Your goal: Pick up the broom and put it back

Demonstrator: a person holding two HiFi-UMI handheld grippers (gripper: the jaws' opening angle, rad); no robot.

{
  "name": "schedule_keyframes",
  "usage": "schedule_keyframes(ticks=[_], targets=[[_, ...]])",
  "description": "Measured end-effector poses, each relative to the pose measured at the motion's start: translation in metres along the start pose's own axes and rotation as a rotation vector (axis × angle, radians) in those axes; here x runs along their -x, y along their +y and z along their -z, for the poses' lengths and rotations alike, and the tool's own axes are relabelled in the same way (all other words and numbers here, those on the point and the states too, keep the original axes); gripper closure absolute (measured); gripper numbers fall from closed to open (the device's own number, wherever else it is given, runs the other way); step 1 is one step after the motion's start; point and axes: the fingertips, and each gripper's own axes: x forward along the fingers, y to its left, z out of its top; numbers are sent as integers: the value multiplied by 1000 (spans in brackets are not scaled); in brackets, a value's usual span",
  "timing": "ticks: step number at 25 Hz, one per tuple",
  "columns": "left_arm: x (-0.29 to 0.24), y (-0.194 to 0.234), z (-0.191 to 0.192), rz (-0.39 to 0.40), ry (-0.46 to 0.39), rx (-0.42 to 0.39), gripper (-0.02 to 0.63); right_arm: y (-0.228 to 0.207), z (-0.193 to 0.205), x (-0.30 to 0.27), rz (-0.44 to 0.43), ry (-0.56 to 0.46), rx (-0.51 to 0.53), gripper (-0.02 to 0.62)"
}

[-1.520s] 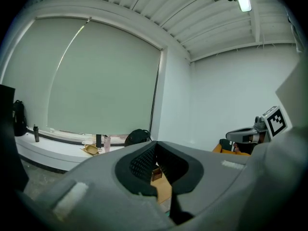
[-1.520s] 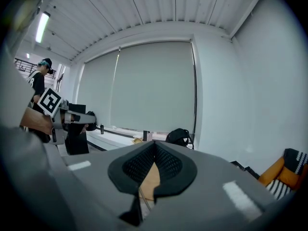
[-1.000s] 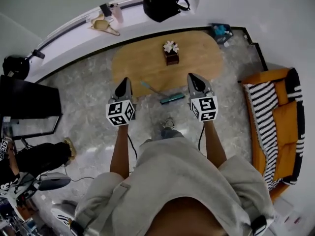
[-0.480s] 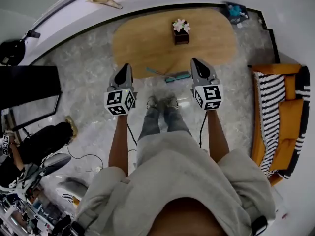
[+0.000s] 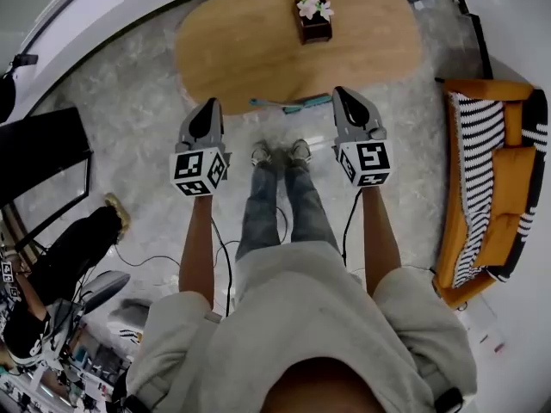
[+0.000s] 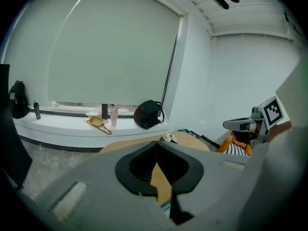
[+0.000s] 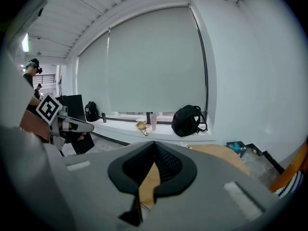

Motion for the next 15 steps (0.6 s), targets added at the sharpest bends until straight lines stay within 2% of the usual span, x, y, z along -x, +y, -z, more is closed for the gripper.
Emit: schedule_keyframes(ticks=[5,15], targets=[[-7,8,41,10,19,4,604,3,48,-12,1,32,-10,595],[-22,15,129,-3,64,35,604,36,146,-25,-62,106,-41,595]])
